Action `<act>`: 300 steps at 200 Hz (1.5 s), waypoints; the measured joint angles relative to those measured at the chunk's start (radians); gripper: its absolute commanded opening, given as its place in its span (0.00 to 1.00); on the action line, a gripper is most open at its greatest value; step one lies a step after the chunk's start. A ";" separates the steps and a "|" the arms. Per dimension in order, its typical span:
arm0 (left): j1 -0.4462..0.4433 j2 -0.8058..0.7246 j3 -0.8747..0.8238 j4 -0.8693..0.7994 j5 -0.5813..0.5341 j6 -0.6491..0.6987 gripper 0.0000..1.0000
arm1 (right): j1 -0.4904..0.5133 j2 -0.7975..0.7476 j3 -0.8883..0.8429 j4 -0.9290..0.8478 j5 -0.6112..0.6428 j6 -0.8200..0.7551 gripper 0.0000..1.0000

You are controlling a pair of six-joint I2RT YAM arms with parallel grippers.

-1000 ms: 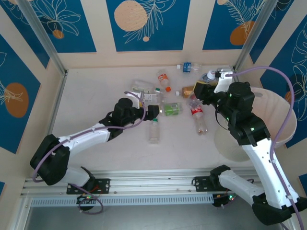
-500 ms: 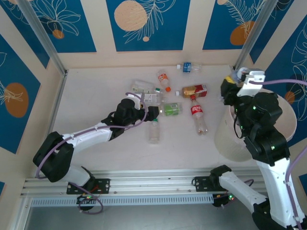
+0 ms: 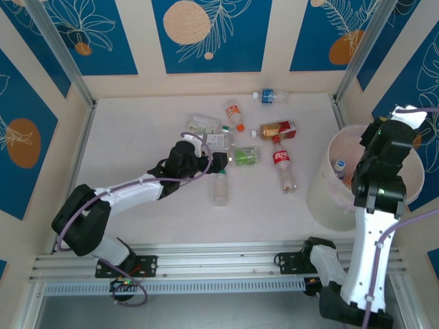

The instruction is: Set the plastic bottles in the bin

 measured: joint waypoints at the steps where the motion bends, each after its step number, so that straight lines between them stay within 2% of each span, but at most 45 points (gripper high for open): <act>1: 0.000 0.000 0.000 0.000 0.000 0.000 1.00 | -0.008 0.001 -0.006 0.002 -0.007 0.002 0.24; 21: 0.002 0.006 0.002 0.000 0.000 0.000 1.00 | -0.091 0.000 -0.116 0.047 -0.089 0.041 0.25; 48: 0.005 0.017 0.011 -0.006 0.001 0.000 1.00 | -0.152 -0.008 -0.241 0.112 -0.165 0.114 0.28; 78: 0.010 0.029 0.017 -0.010 0.007 0.000 1.00 | -0.182 -0.008 -0.327 0.171 -0.234 0.196 0.45; 126: 0.016 0.055 0.040 -0.019 0.024 -0.001 1.00 | -0.198 0.009 -0.379 0.225 -0.292 0.302 0.83; 142: 0.018 0.063 0.049 -0.024 0.034 -0.008 1.00 | -0.208 0.028 -0.378 0.225 -0.291 0.332 0.88; 159: 0.020 0.068 0.056 -0.027 0.042 -0.011 1.00 | -0.212 0.034 -0.377 0.201 -0.283 0.369 0.98; 250: 0.027 0.095 0.063 -0.052 0.053 -0.030 1.00 | -0.184 -0.074 -0.277 0.105 -0.196 0.440 1.00; 268: 0.029 0.097 0.064 -0.053 0.053 -0.039 1.00 | -0.171 -0.071 -0.245 0.093 -0.239 0.428 1.00; 300: 0.033 0.108 0.075 -0.062 0.053 -0.052 1.00 | -0.143 -0.033 -0.173 0.071 -0.386 0.417 0.99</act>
